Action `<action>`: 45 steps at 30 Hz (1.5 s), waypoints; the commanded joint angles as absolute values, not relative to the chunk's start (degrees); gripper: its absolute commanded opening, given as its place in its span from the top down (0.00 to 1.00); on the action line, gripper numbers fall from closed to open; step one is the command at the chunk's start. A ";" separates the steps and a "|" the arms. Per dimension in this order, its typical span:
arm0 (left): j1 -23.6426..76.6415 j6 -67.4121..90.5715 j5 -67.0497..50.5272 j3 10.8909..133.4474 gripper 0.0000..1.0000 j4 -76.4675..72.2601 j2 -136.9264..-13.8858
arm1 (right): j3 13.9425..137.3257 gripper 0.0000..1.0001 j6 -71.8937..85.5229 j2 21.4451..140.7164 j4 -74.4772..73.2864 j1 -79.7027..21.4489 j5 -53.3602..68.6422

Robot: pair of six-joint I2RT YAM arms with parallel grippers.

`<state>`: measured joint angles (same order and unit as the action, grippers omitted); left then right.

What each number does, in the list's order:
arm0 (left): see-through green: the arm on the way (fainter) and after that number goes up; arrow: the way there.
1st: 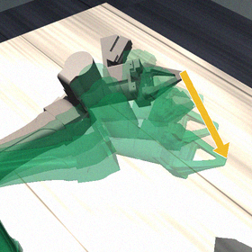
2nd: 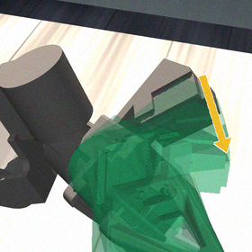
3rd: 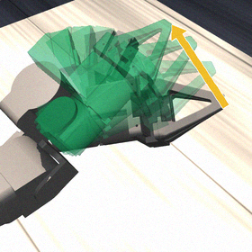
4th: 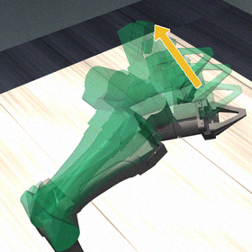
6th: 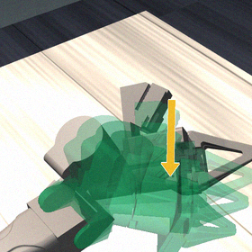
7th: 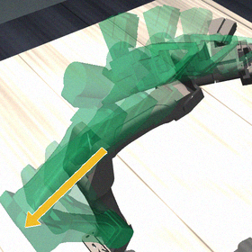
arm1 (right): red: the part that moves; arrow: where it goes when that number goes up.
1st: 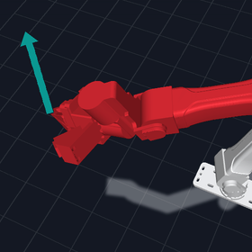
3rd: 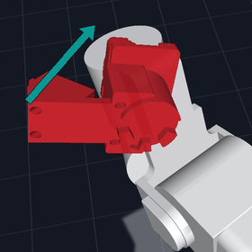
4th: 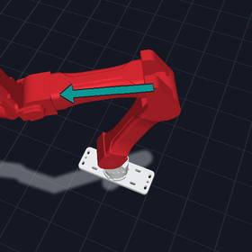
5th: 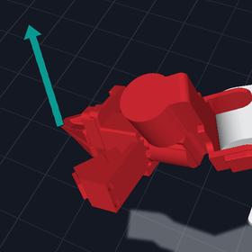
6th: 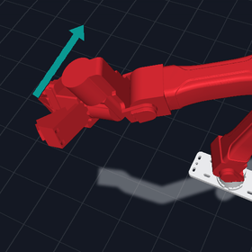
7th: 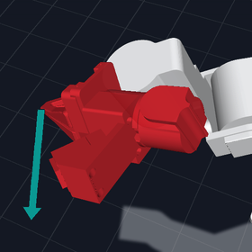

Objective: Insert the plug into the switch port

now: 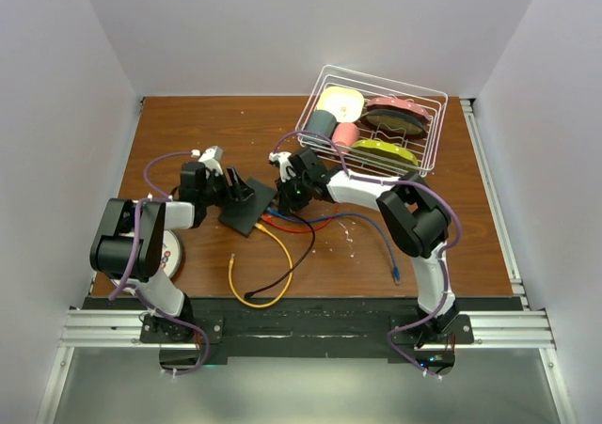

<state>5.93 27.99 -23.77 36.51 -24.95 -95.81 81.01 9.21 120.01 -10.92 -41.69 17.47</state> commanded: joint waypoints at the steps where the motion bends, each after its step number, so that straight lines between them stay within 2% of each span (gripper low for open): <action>1: 7.47 31.46 -34.98 35.42 0.35 -29.97 -96.85 | 77.70 1.00 6.51 121.55 -3.17 -44.38 19.60; 10: 7.47 32.52 -38.67 34.63 0.41 -33.22 -97.30 | 75.15 1.00 5.45 120.94 -0.26 -44.47 19.07; 22: 7.56 33.14 -43.50 32.17 0.45 -38.40 -96.24 | 74.53 1.00 4.14 119.36 2.90 -44.39 19.51; 30: 7.56 31.38 -45.00 31.03 0.45 -39.55 -94.40 | 76.29 1.00 0.35 118.57 -2.45 -44.38 19.25; 38: 7.65 29.88 -45.44 30.85 0.45 -38.14 -92.55 | 78.40 1.00 -2.63 117.77 -8.08 -44.47 12.22; 45: 8.52 29.36 -46.14 31.11 0.45 -38.50 -93.16 | 79.54 1.00 -4.48 116.81 -10.45 -44.56 11.42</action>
<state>4.54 27.40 -31.94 31.33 -37.10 -94.85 77.65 -1.58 116.90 -10.83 -43.16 13.06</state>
